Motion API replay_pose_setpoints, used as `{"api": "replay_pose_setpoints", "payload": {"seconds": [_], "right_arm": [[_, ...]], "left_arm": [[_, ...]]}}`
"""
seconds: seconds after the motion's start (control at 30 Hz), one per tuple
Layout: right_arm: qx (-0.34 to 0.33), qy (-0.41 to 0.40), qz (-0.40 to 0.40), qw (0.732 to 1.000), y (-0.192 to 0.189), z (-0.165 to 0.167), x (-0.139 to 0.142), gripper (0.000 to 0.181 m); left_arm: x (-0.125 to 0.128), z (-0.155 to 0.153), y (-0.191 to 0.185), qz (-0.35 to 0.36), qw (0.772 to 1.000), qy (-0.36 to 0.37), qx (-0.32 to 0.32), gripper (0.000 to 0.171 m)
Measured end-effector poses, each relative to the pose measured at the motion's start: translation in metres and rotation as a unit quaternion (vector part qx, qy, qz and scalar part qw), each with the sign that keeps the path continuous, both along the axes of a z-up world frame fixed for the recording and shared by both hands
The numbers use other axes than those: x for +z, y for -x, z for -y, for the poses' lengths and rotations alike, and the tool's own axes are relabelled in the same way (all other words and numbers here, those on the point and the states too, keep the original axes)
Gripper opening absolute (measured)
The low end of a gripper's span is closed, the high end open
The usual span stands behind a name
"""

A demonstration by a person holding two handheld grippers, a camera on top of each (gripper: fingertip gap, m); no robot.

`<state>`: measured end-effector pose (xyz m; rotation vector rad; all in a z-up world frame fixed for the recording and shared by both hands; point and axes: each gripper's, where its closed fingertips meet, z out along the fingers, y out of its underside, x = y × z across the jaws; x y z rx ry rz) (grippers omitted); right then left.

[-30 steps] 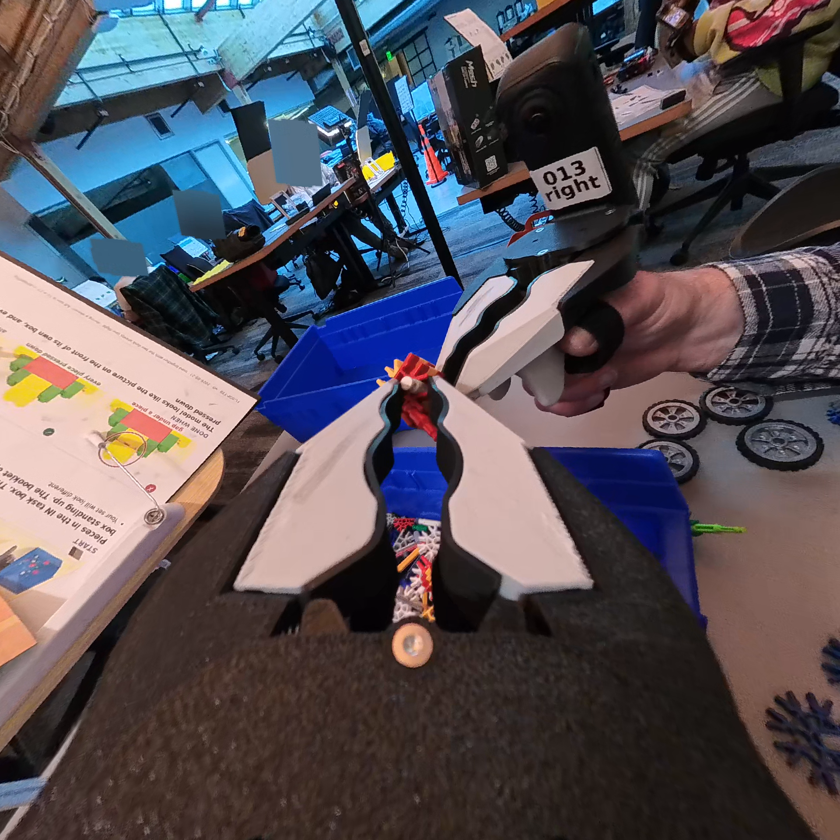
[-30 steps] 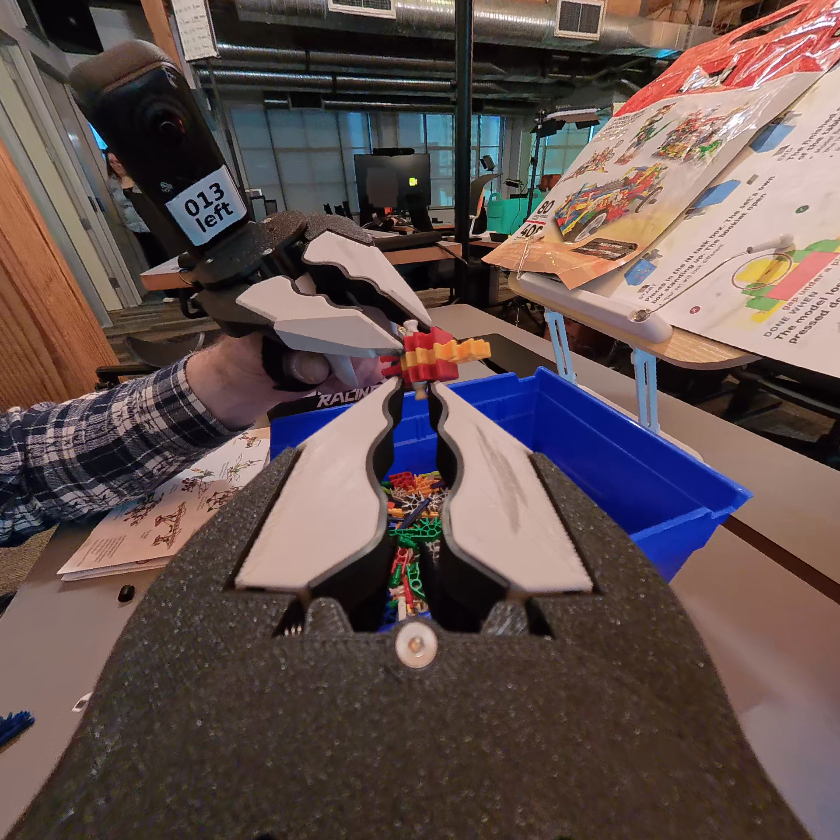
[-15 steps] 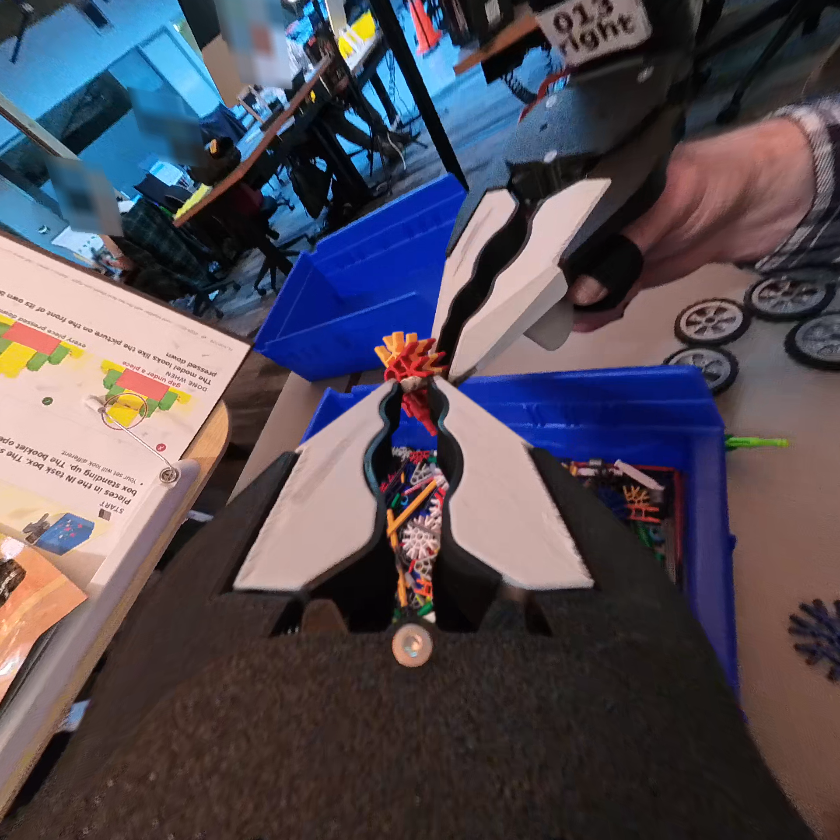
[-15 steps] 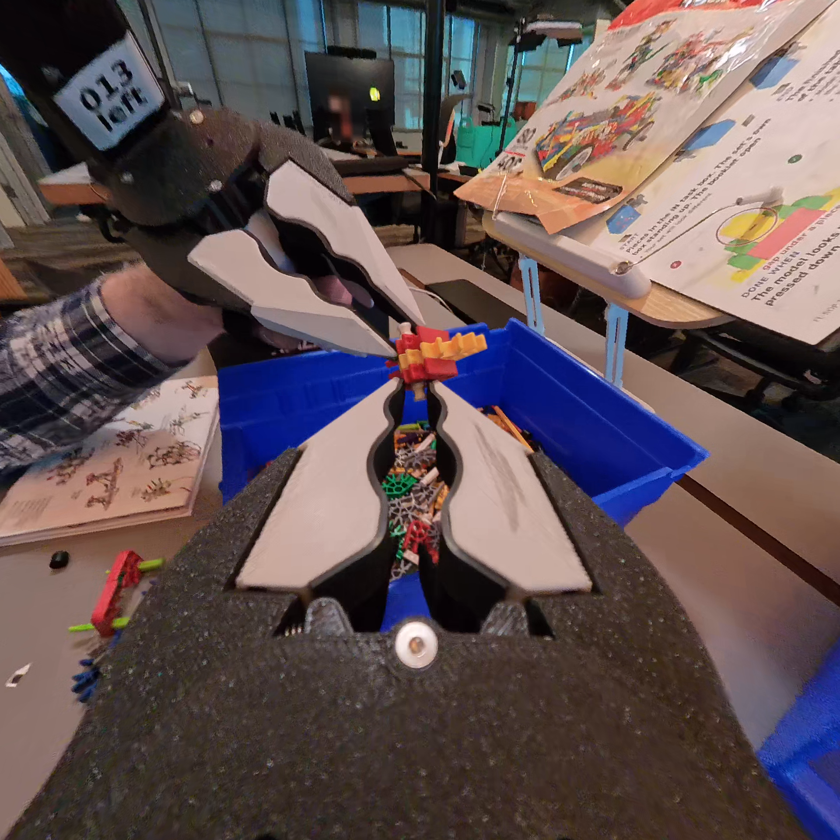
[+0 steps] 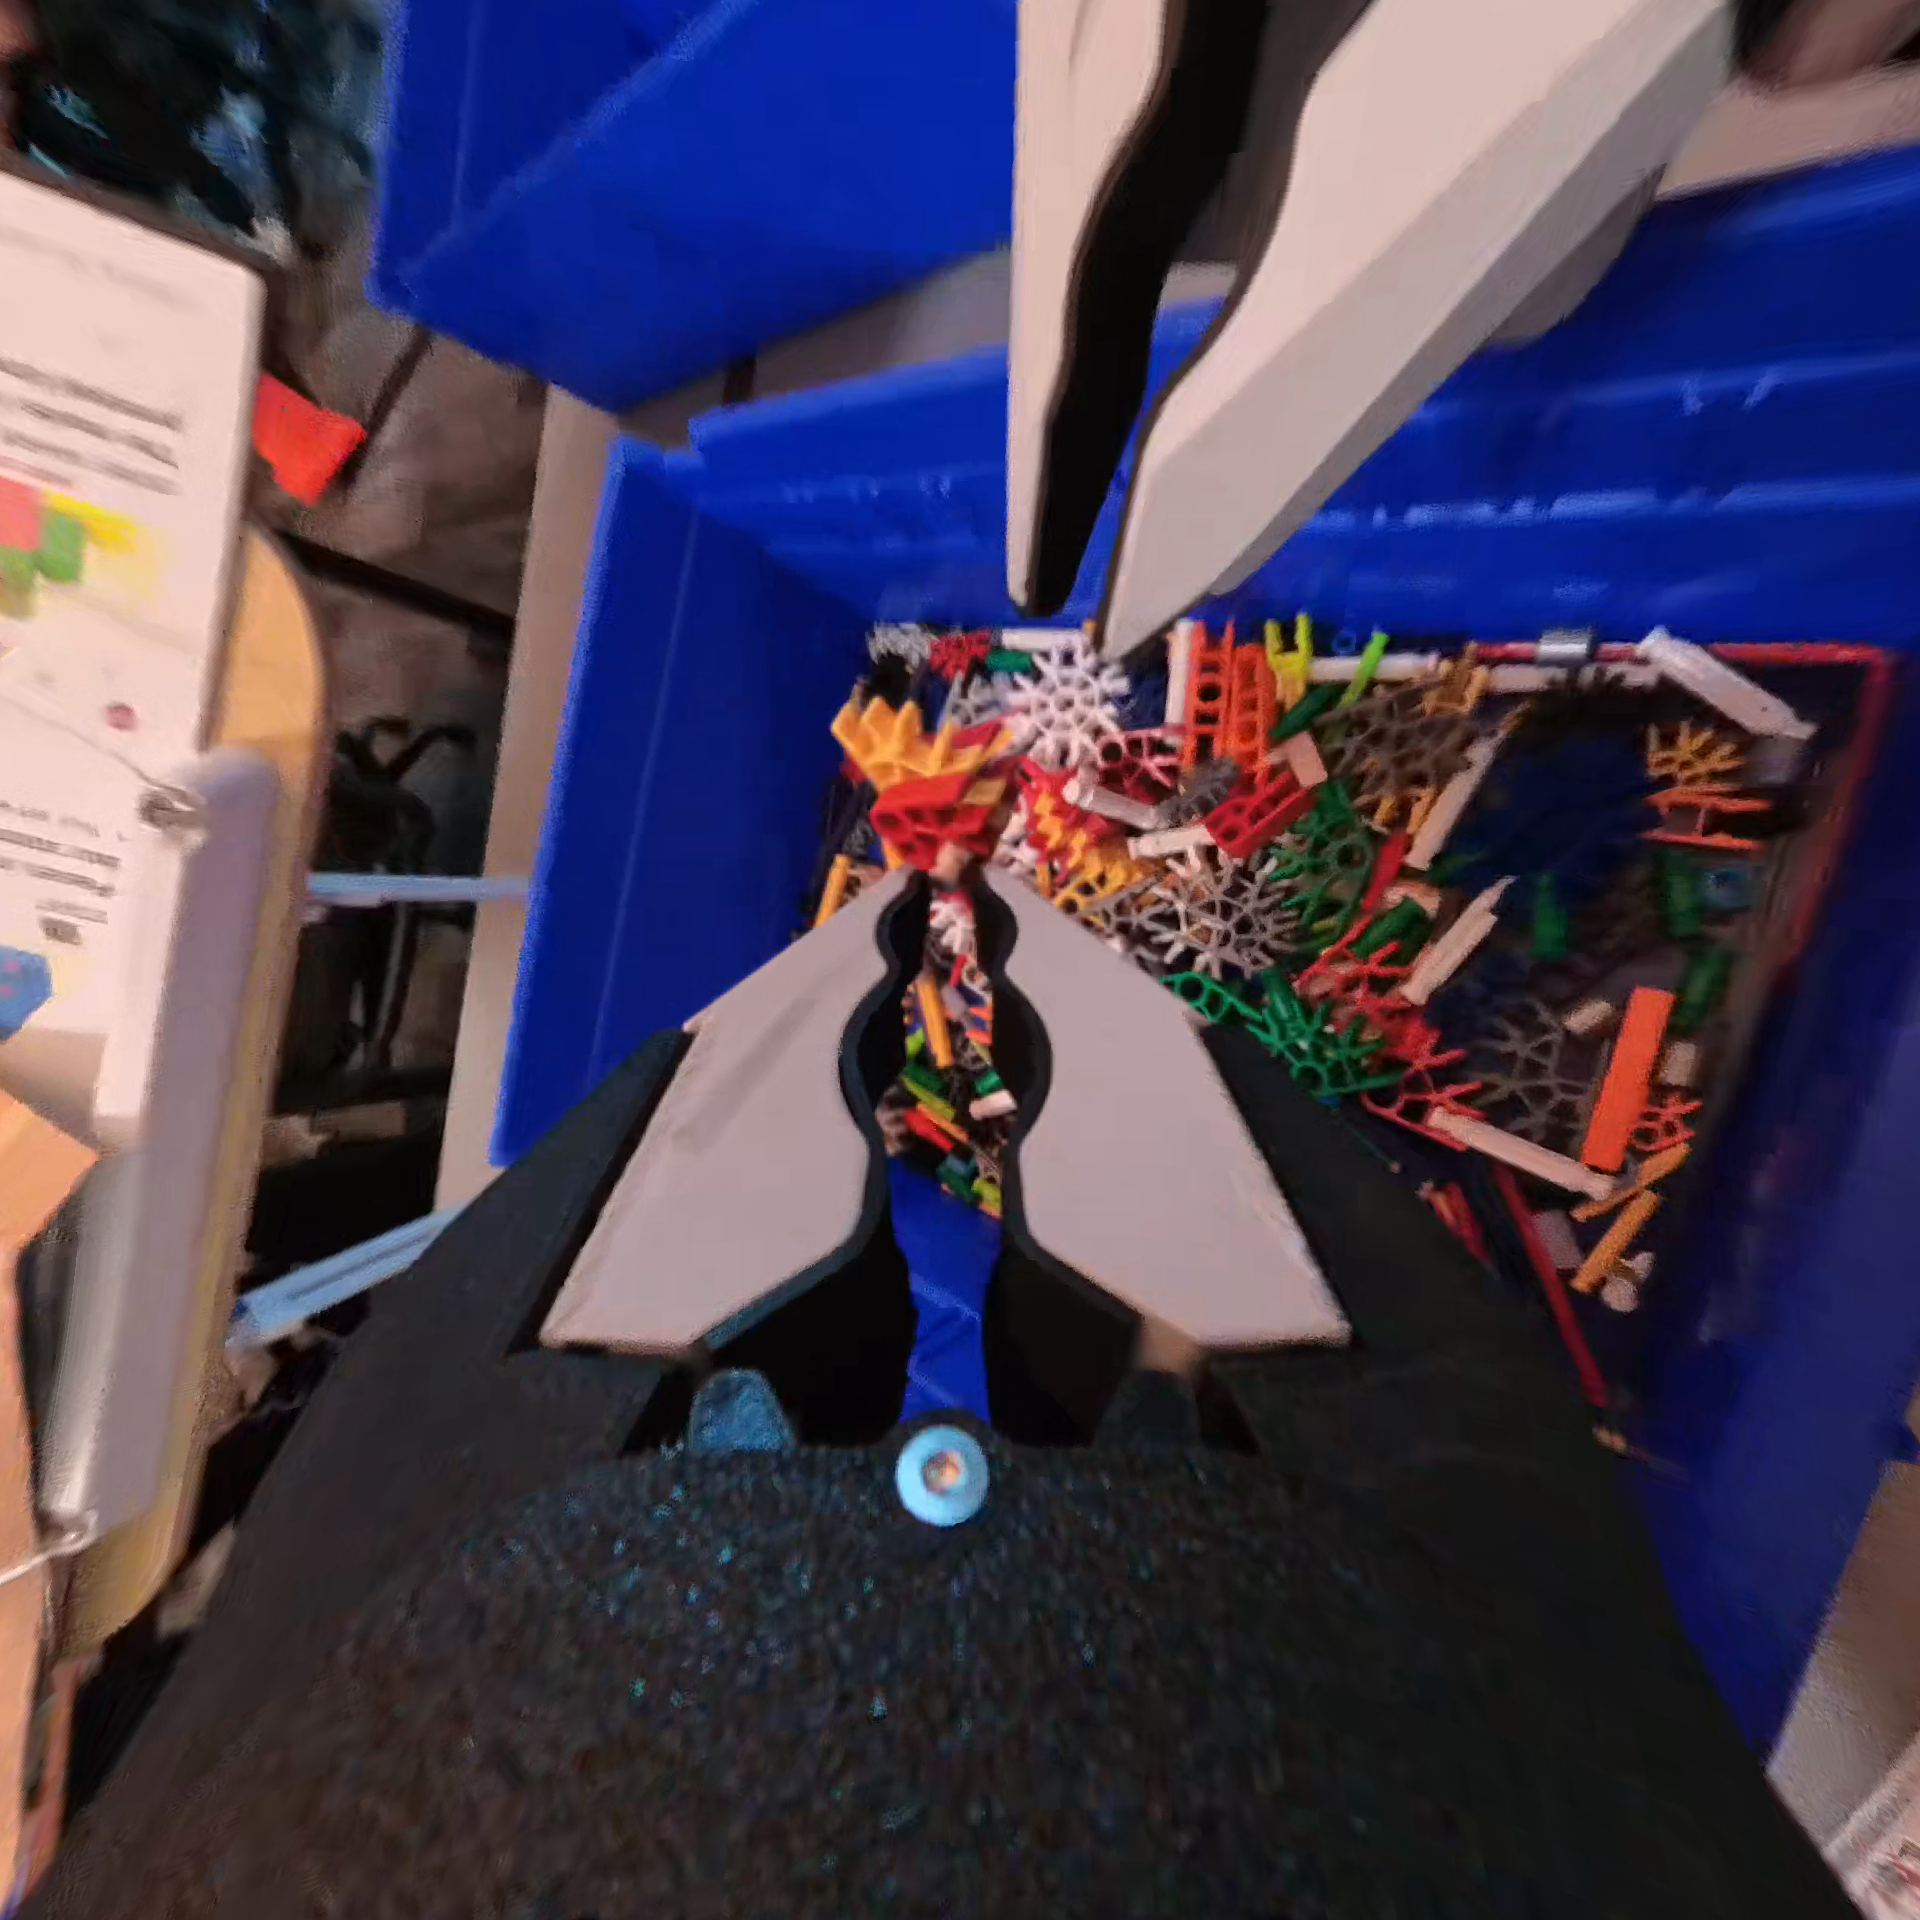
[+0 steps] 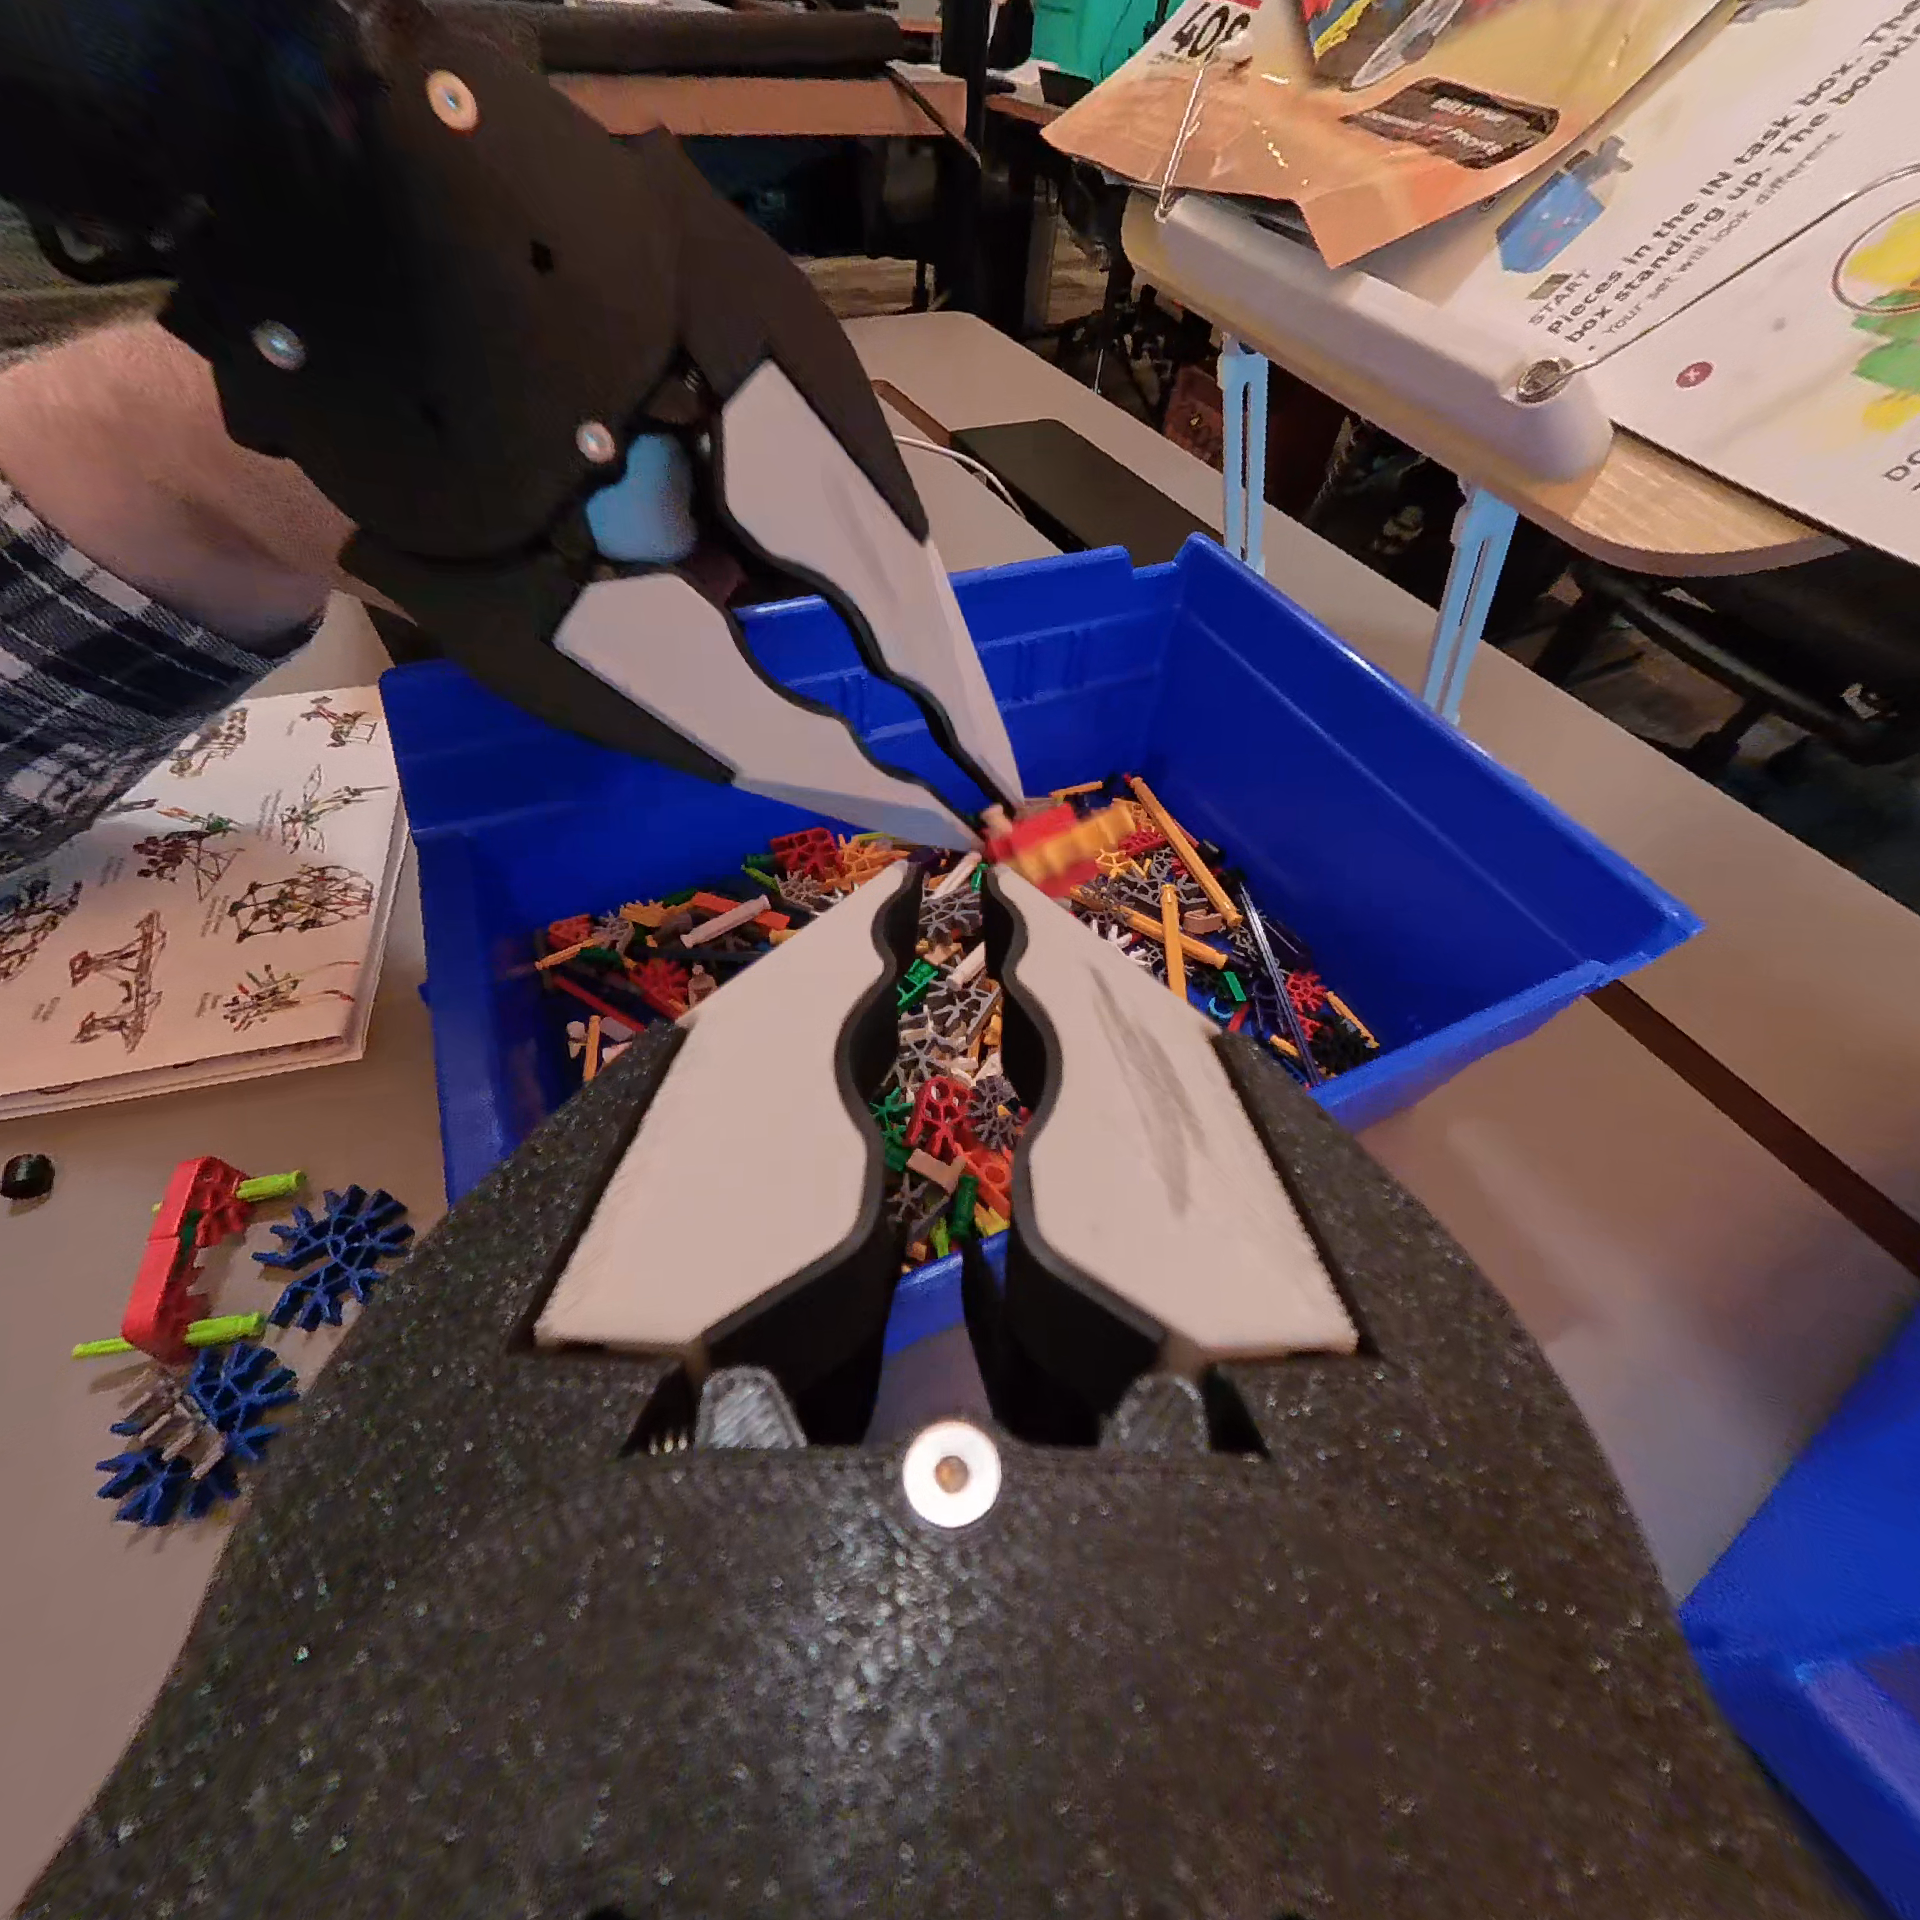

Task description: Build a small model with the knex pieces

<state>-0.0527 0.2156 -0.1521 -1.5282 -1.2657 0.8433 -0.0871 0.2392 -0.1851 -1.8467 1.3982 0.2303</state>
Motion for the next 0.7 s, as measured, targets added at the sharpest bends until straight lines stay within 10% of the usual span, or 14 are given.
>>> {"api": "replay_pose_setpoints", "payload": {"seconds": [0.27,0.47,0.7], "right_arm": [[-0.02,0.01,-0.031,0.999,-0.006,-0.008,0.012,0.011],[-0.042,0.029,-0.08,0.995,-0.016,-0.017,0.028,0.011],[-0.046,0.047,-0.111,0.992,-0.022,-0.023,0.036,0.011]], "left_arm": [[-0.003,0.002,0.004,-0.003,0.999,0.025,0.023,0.011],[0.011,0.088,-0.076,0.035,0.979,0.122,-0.159,0.014],[-0.037,0.163,-0.117,-0.082,0.945,0.207,-0.24,0.021]]}}
